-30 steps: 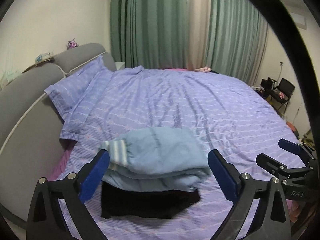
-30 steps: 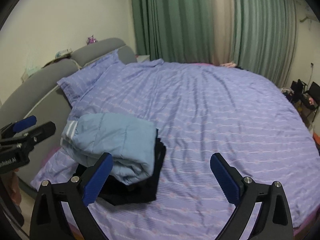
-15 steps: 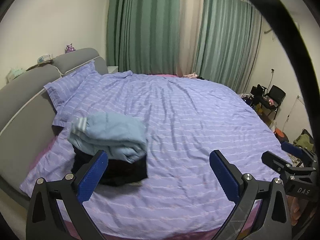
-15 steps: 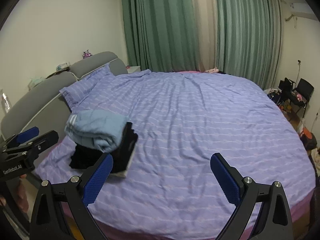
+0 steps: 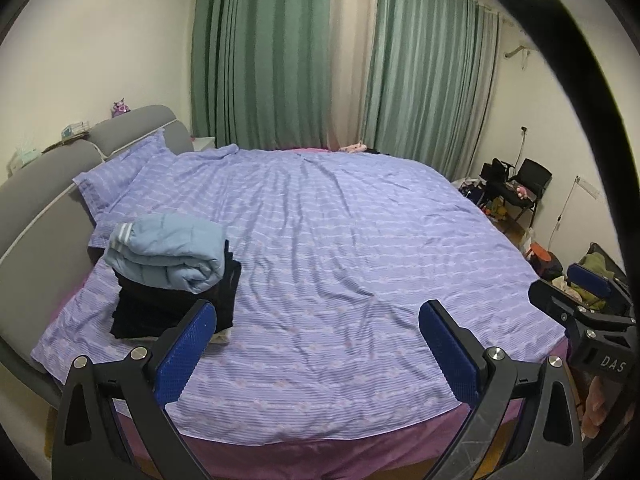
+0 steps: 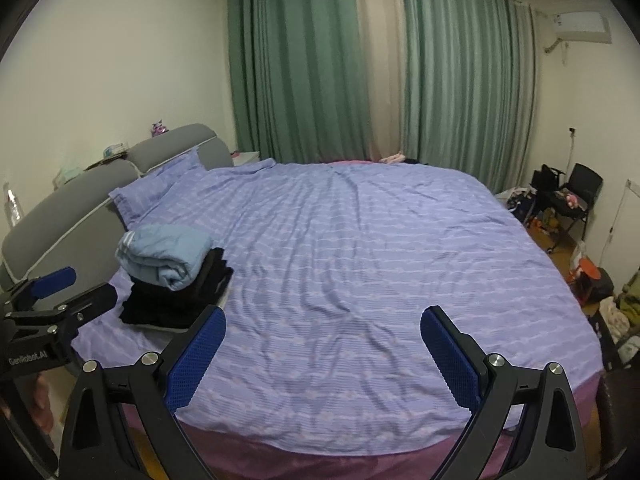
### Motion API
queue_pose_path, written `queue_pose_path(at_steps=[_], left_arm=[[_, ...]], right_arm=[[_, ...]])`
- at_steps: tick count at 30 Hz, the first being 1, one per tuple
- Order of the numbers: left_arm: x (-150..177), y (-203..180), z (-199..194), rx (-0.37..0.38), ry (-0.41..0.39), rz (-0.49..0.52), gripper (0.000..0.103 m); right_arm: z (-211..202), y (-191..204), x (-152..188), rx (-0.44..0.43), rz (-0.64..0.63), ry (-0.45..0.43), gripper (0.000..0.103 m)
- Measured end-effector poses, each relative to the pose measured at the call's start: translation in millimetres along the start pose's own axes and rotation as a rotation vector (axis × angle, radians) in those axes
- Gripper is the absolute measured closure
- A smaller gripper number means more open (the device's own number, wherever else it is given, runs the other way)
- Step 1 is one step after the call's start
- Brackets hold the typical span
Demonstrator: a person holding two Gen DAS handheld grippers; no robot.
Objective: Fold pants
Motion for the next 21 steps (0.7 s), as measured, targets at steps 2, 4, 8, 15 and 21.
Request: queue_pose_path(at_steps=[2, 4, 8, 15, 21], left_arm=[[1, -10, -2, 0.004, -0.009, 0.017, 0.000], [1, -15, -2, 0.008, -0.011, 0.032, 0.000], [1, -24, -4, 0.016, -0.013, 0.041, 0.000], [2, -32, -7, 0.021, -0.020, 0.051, 0.000], [2, -36, -11, 0.022, -0.027, 0.067, 0.000]], right_arm=[[-5, -9, 2, 0.014, 0.010, -0.006, 0.005], [-9, -16, 4, 0.029, 0.023, -0.009, 0.005], [-16, -26, 6, 0.036, 0.051, -0.003, 0.005], [-25, -36, 12, 0.041, 0.077, -0.008, 0.005], [-31, -42, 13, 0.047, 0.079, -0.017, 0.005]])
Point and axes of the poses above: each gripper's, at about its wrist camera, not at the fingertips, and z roughly the way its jaws point, y to its left, x to its underside, the point moved 1 cm from there along z, roughly the way its jaws point, and after that the axes turned 13 degrees about x, right-handed, at the moved point
